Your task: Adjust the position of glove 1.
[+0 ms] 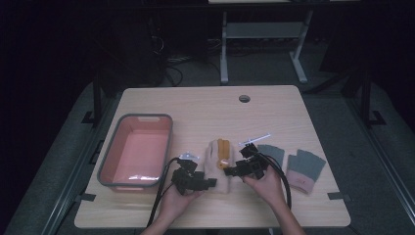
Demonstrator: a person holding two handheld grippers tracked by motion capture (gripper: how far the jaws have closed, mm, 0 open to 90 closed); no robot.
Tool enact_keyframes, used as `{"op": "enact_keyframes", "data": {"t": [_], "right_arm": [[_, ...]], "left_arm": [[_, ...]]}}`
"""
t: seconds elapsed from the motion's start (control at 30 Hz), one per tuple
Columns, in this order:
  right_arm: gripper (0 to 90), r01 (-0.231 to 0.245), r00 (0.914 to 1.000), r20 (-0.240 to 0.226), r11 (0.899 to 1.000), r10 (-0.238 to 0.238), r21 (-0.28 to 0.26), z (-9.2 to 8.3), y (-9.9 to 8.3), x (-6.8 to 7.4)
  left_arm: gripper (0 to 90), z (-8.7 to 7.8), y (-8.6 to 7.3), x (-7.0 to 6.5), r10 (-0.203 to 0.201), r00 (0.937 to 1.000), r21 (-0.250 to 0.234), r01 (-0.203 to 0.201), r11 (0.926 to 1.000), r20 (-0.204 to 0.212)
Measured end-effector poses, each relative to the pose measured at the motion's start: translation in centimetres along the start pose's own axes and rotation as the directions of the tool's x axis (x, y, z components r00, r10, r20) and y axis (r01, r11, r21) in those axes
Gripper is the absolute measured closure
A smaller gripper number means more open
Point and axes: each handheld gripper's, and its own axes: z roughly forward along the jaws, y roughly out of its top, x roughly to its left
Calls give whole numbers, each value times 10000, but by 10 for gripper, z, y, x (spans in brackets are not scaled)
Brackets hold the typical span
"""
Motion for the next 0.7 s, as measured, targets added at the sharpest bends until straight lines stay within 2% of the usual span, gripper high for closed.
{"op": "enact_keyframes", "data": {"t": [0.03, 0.07, 0.2, 0.3, 0.4, 0.47, 0.57, 0.63, 0.7], "right_arm": [[350, 0, 10000, 0, 10000, 0, 0, 0, 0, 0], [353, -264, 9997, -1, 9995, 264, 152, 3, 0, 1], [361, -506, 9986, -156, 9984, 510, 255, 8, 0, 0], [361, -774, 9966, -255, 9965, 782, 318, 12, 0, -2], [363, -1003, 9940, -399, 9944, 1016, 324, 14, 0, -3], [359, -1046, 9930, -518, 9941, 1060, 289, 17, -1, -3], [354, -1079, 9929, -487, 9939, 1088, 208, 18, 0, -2], [357, -1164, 9919, -478, 9929, 1173, 228, 19, 0, 0], [412, -1188, 9917, -461, 9927, 1197, 221, 20, 0, 2]], "left_arm": [[407, 0, 0, 0, 0, 10000, 0, 0, 10000, 0], [416, 1, 0, 1, -49, 10000, 129, 49, 9999, 21], [435, 1, 2, 1, -76, 10000, 348, 74, 9994, 31], [469, 2, 3, 1, 8, 10000, 506, -12, 9987, 75], [482, 2, 4, -1, 101, 9999, 561, -98, 9984, -51], [487, 2, 5, 0, 180, 9998, 668, -176, 9976, -44], [501, 3, 5, 1, 46, 10000, 692, -50, 9976, 67], [511, 4, 5, 1, 107, 9999, 712, -113, 9974, 83], [512, 4, 5, 1, 197, 9998, 785, -203, 9967, 83]]}}
